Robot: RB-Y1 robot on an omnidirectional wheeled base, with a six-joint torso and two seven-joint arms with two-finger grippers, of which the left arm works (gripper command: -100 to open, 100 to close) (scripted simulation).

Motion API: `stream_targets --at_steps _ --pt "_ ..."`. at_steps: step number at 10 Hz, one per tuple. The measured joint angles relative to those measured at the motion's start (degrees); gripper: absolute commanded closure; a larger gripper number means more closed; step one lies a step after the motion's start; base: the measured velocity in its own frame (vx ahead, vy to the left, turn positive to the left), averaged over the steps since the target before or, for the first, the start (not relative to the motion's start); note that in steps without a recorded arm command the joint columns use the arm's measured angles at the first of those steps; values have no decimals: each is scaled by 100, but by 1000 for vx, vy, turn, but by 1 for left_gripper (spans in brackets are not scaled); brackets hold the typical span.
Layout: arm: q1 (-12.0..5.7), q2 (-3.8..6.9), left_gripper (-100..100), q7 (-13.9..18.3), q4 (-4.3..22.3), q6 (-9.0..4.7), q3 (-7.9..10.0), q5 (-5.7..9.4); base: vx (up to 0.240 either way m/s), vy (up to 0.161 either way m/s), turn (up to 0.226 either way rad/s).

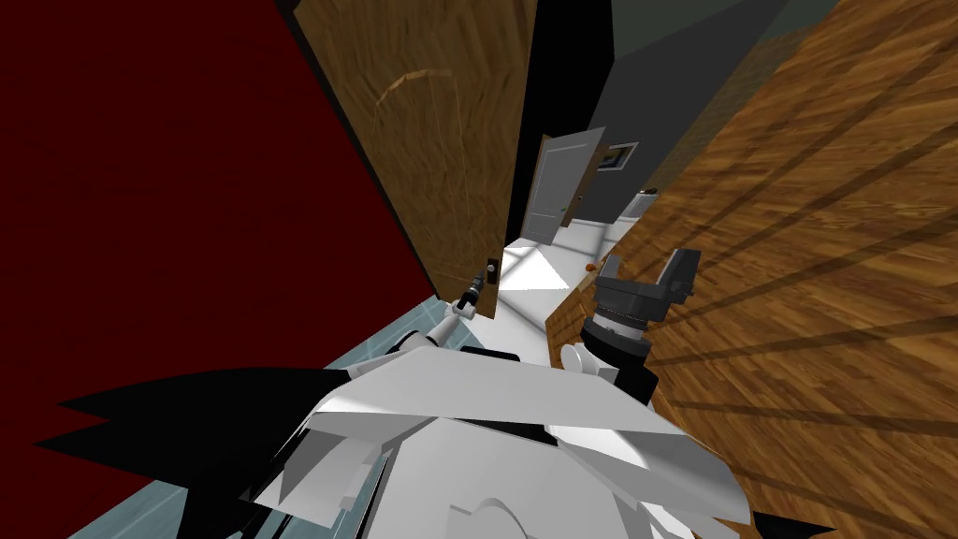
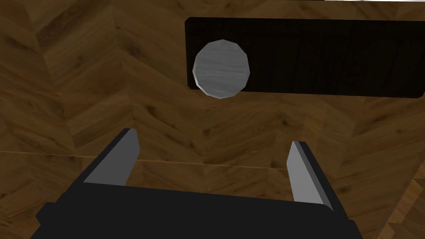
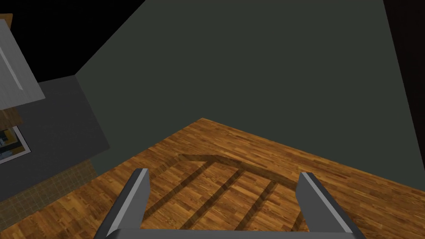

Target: Push the door open

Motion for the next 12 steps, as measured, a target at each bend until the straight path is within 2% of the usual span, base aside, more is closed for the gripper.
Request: stream_targets --at_steps 5,6,12 --pt "12 -62 -100 -26 26 -67 56 3 162 -62 -16" --pt "11 -65 100 -27 23 -69 57 3 -13 -1 4" --pt "24 -62 100 -26 38 -57 53 2 5 1 11"
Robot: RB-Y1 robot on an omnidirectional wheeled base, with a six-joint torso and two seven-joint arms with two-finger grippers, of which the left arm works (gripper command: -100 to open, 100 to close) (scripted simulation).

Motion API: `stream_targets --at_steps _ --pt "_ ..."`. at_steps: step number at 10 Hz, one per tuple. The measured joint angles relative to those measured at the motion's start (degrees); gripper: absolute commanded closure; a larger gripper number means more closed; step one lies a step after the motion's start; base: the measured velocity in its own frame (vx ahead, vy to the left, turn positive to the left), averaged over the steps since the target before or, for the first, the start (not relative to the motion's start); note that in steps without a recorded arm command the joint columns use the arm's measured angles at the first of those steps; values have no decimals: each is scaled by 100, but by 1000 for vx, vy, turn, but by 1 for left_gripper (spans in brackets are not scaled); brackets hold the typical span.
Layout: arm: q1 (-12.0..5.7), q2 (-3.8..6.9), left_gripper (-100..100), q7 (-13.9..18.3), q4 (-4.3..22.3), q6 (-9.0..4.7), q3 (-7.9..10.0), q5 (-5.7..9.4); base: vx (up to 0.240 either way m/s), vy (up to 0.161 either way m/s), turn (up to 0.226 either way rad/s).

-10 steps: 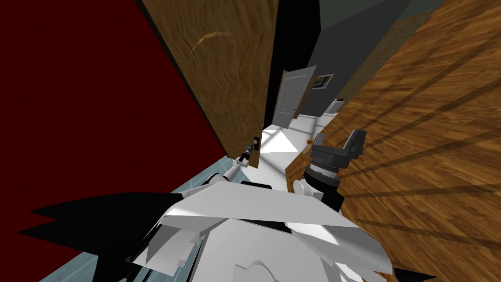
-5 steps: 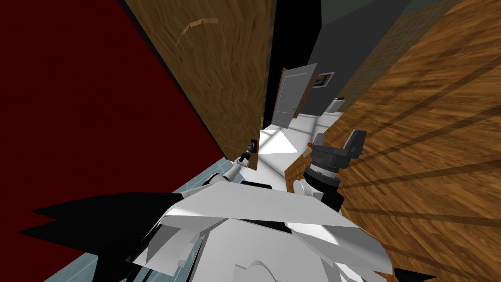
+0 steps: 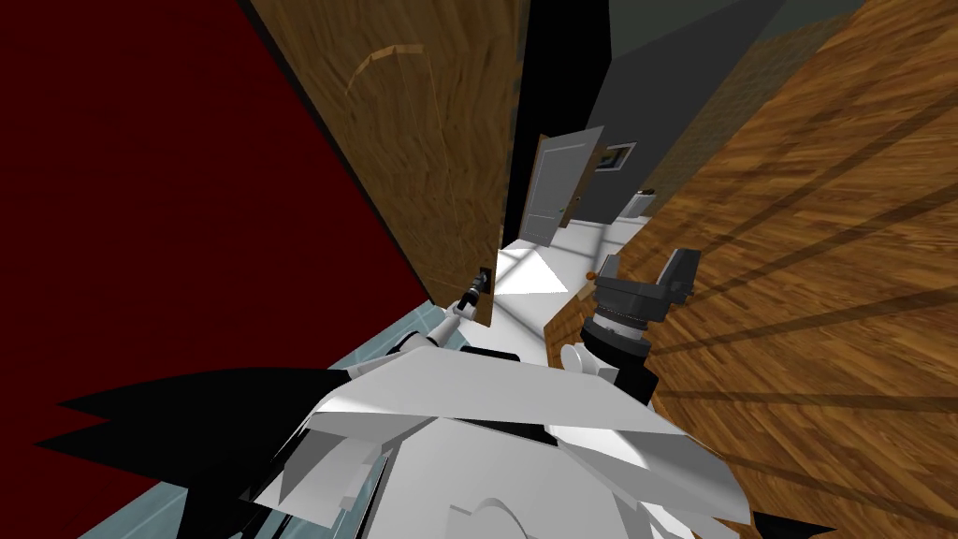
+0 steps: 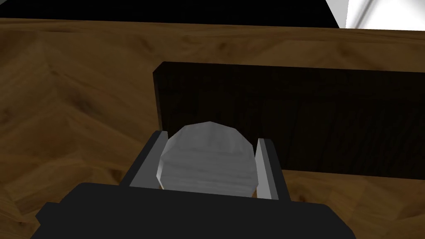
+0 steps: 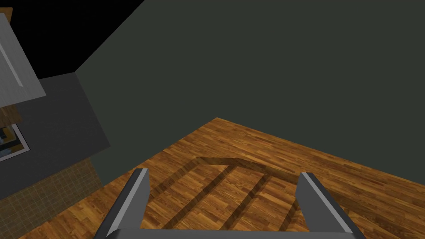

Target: Push the door open

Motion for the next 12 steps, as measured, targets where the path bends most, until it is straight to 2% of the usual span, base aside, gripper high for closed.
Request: stream_targets --at_steps 1,2,3,4,5,9,12 --pt "34 9 100 -36 -6 35 -10 35 188 -6 98" --pt "-29 2 100 -81 140 11 8 75 182 -19 62" --pt "11 43 100 -128 65 27 22 113 190 -8 141" --pt "-22 98 100 -174 60 26 66 167 214 -9 124" --pt "-7 115 -100 -263 -11 29 136 209 -25 -16 66" --pt "-5 128 -100 -257 -40 66 130 230 -238 -32 29" --pt "43 52 -100 -247 -146 134 114 252 -266 -37 47"
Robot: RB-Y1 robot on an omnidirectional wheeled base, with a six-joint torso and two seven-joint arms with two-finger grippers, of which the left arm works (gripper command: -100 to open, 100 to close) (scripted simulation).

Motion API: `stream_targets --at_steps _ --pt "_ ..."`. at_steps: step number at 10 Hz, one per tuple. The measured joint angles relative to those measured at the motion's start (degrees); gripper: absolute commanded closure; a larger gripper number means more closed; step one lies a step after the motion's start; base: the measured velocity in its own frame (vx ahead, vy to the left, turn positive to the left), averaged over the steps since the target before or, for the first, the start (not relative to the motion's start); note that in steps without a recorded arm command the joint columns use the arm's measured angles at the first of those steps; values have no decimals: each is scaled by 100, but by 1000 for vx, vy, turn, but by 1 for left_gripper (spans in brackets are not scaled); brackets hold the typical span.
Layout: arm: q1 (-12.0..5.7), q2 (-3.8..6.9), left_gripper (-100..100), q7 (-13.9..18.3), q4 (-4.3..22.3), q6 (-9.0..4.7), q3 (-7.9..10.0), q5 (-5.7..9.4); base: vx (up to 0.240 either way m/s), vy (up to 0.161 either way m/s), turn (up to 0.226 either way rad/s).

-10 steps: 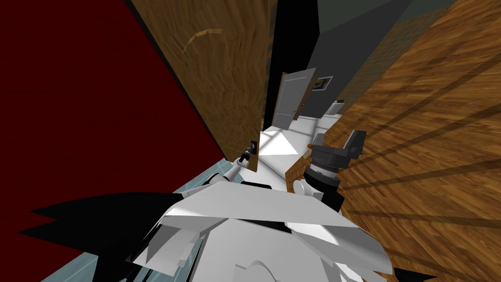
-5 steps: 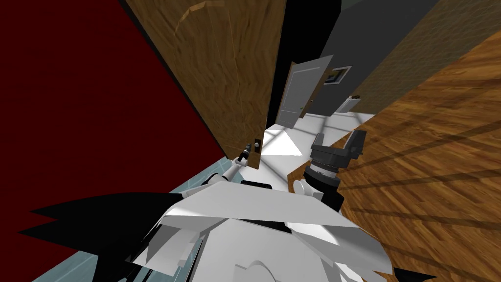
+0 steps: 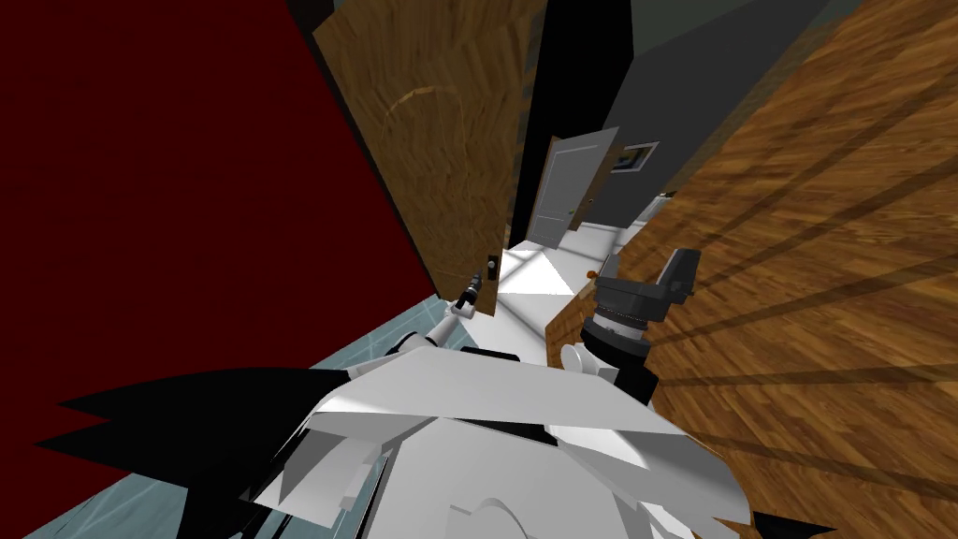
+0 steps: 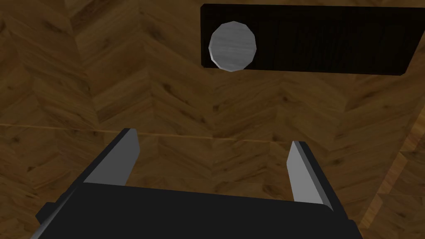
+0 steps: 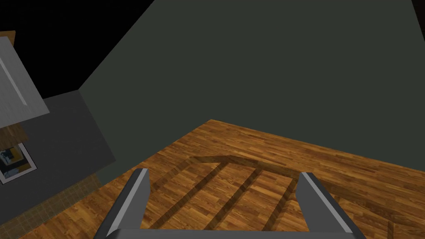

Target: Push the door open

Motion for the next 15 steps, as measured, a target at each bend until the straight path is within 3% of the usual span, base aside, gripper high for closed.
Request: stream_targets --at_steps 2,7,12,13,15 --pt "-25 -61 -100 3 37 2 -1 10 -9 -33 -17" --pt "-16 37 -100 -23 63 -73 52 9 200 -52 -21" --pt "-9 -26 -100 -50 115 -175 104 6 156 -51 -17" --pt "-10 -30 100 -52 114 -178 105 6 -10 3 2" --pt "-22 -26 100 -50 107 -180 106 6 -23 9 -6"
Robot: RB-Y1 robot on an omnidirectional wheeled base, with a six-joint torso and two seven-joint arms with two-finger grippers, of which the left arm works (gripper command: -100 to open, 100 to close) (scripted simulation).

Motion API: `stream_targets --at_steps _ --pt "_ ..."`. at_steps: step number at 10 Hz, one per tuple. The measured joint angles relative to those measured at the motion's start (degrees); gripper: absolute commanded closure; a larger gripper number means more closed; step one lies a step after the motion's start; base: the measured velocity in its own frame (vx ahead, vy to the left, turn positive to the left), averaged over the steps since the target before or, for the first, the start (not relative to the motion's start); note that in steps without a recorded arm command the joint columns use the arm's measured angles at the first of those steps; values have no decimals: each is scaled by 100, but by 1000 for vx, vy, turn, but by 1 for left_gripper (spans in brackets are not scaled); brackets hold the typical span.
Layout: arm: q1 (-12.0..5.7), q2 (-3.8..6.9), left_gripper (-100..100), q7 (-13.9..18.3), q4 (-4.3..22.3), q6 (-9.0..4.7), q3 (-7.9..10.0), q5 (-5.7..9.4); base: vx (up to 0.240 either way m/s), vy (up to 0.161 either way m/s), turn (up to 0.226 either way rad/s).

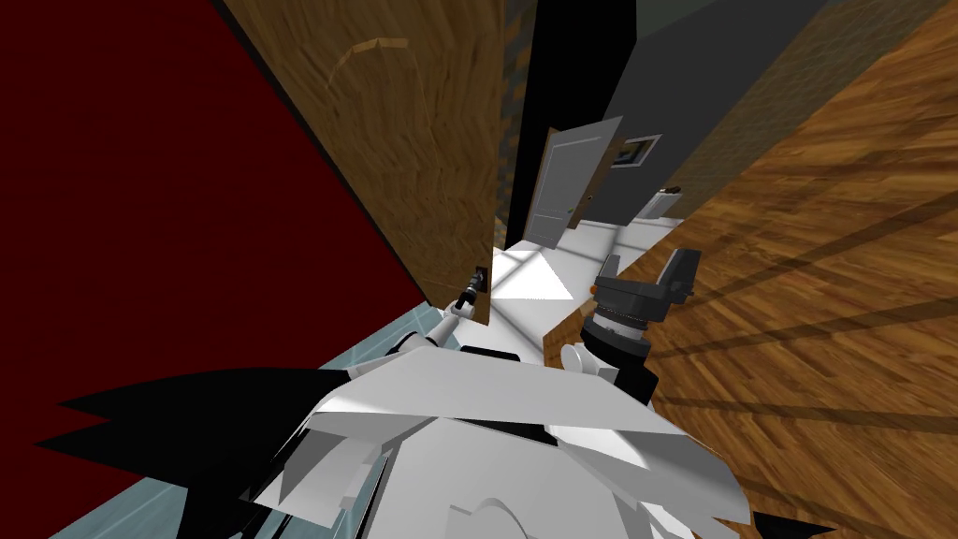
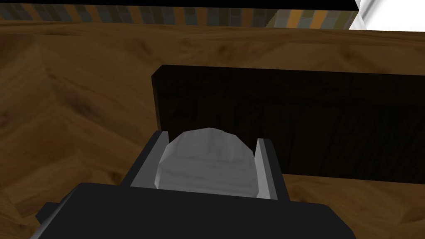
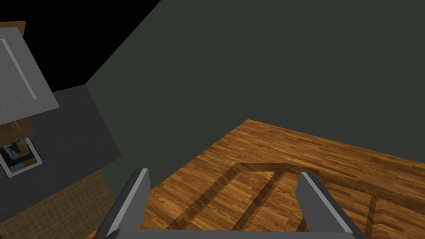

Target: Push the door open

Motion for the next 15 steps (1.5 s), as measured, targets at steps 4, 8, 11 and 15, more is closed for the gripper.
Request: stream_targets --at_steps 4,8,11,15 --pt "25 -2 100 1 19 16 -6 0 20 -2 33" --pt "80 -21 100 -121 42 44 -208 120 210 -15 157" --pt "78 117 -100 -250 -85 53 -255 276 147 22 184" --pt "117 114 -100 -671 -138 65 -100 569 -205 -8 -86"
